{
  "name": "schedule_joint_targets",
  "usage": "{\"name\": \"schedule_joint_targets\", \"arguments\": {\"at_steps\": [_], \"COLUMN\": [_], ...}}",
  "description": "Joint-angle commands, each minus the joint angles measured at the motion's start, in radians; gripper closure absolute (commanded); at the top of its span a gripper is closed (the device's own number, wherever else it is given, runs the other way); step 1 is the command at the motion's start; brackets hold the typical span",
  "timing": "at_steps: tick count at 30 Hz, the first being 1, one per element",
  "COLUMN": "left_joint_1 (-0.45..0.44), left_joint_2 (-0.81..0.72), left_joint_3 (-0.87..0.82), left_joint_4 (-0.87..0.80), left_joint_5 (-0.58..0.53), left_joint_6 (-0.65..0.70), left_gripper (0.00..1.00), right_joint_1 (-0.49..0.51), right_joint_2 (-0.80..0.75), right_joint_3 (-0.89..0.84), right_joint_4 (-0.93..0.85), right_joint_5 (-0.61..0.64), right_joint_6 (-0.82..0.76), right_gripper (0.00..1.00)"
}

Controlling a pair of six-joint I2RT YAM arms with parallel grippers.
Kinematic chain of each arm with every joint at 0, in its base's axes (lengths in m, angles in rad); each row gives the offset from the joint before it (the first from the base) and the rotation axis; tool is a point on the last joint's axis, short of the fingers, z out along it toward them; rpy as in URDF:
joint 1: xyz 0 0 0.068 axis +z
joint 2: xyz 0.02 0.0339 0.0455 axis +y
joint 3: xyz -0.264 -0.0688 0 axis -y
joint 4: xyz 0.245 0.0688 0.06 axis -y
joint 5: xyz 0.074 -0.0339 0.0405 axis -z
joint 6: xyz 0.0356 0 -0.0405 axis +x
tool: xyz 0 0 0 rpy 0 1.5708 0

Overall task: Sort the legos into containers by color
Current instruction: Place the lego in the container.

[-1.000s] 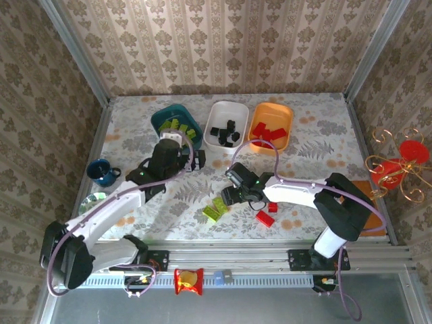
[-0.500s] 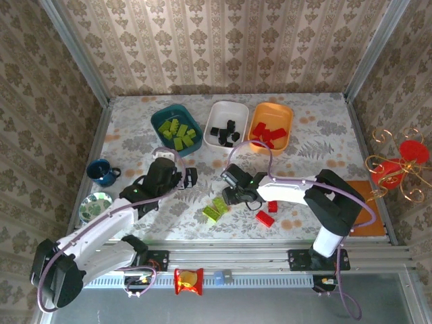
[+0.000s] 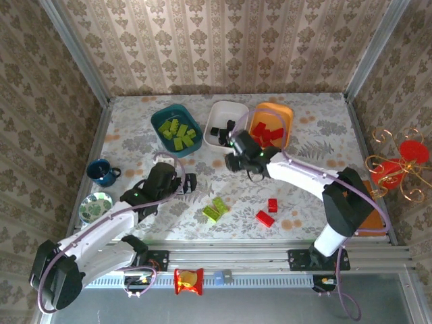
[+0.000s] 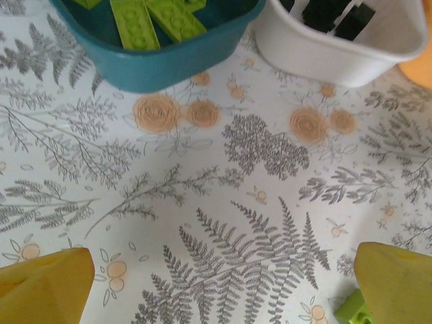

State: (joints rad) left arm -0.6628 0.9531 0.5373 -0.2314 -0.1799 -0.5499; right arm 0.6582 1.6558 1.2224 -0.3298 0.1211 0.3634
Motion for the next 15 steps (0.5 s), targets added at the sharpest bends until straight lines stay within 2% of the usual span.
{"name": "schedule_joint_targets", "arguments": {"at_steps": [1,11,15], "left_joint_1": [-0.008,-0.020,-0.028], "left_joint_2": [-0.004,0.016,0.027], "left_joint_3": [-0.017,-0.034,-0.034], "left_joint_4": [0.030,0.040,0.040], "left_joint_5": [0.034,0.103,0.123], "left_joint_6": [-0.030,-0.035,-0.028], "left_gripper": [0.00,0.00,0.00], "right_joint_1": [-0.044,-0.151,-0.181], "right_joint_2": [0.075,0.481,0.585], "right_joint_3": [0.143,0.640,0.763], "right_joint_4": [-0.037,-0.202,-0.275], "right_joint_5": [-0.011,0.081,0.091], "right_joint_6": [-0.045,0.039,0.077], "right_gripper": [0.78,0.77,0.74]}}
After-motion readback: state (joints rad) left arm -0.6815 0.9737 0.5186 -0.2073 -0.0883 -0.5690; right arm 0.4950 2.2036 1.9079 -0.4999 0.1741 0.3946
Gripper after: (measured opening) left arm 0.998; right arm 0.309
